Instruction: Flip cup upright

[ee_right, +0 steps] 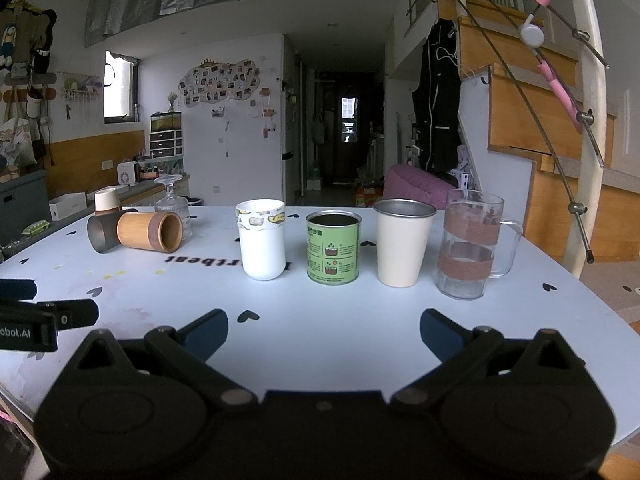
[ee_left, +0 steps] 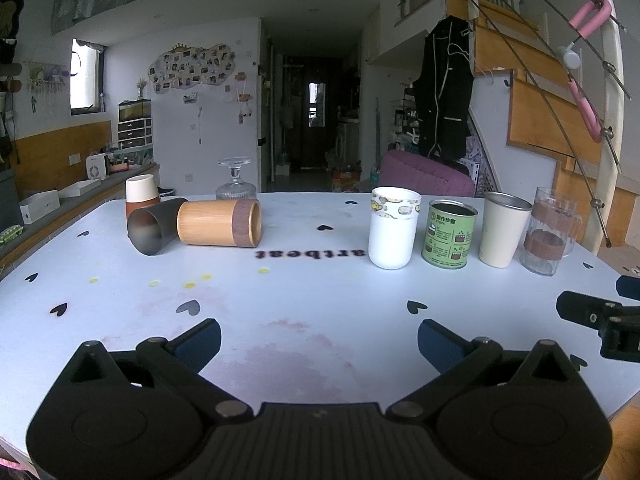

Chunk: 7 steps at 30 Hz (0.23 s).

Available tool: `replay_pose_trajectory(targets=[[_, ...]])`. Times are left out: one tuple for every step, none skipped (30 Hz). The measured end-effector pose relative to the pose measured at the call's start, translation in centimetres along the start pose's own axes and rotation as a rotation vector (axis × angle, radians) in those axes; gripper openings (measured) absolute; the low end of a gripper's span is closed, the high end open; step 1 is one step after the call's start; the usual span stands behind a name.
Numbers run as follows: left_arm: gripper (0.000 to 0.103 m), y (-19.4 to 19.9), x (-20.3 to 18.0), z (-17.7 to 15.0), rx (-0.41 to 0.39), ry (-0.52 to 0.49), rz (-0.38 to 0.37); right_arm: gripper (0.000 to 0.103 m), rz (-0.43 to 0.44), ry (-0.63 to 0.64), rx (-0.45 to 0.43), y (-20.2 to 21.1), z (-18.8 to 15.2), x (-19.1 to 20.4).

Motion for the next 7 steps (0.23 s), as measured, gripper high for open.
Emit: replay_pose_trajectory(targets=[[0.103,0.0,0.0,0.0,0.0,0.0,0.0,0.103,0.0,0.0,0.0,0.0,-0.02,0.01],[0.103,0.01,-0.01,0.0,0.0,0.0,-0.001,0.103,0.0,0.0,0.0,0.0,0.01,-0.03],[0.103,0.01,-0.01,0.0,0.0,0.0,-0.001,0.103,0.0,0.0,0.001,0.0,-0.02,0.0],[0.103,0.01,-0.01,0.01,-0.001,0.0,-0.001,0.103,0.0,0.0,0.0,0.0,0.04,-0.05],[0.103,0.01,-0.01,0.02,-0.001,0.0,0.0,0.103,0.0,0.0,0.0,0.0,0.02,-0.03],[0.103,0.06,-0.04,0.01,0.0,0.0,0.0,0.103,0.0,0.0,0.0,0.01,0.04,-0.05],[0.103,0.06,-0.04,0.0,0.0,0.0,0.0,0.103,0.0,0.0,0.0,0.02,-0.01,0.0]])
Point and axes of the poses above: each gripper's, at about its wrist camera, not at the fingertips, and y roughly against the way its jaws point, x to its left, z to its top, the point moved 8 cm from there along -y, roughly the way its jaws point, and after that the axes turned 8 degrees about x, right-handed, at the moved point
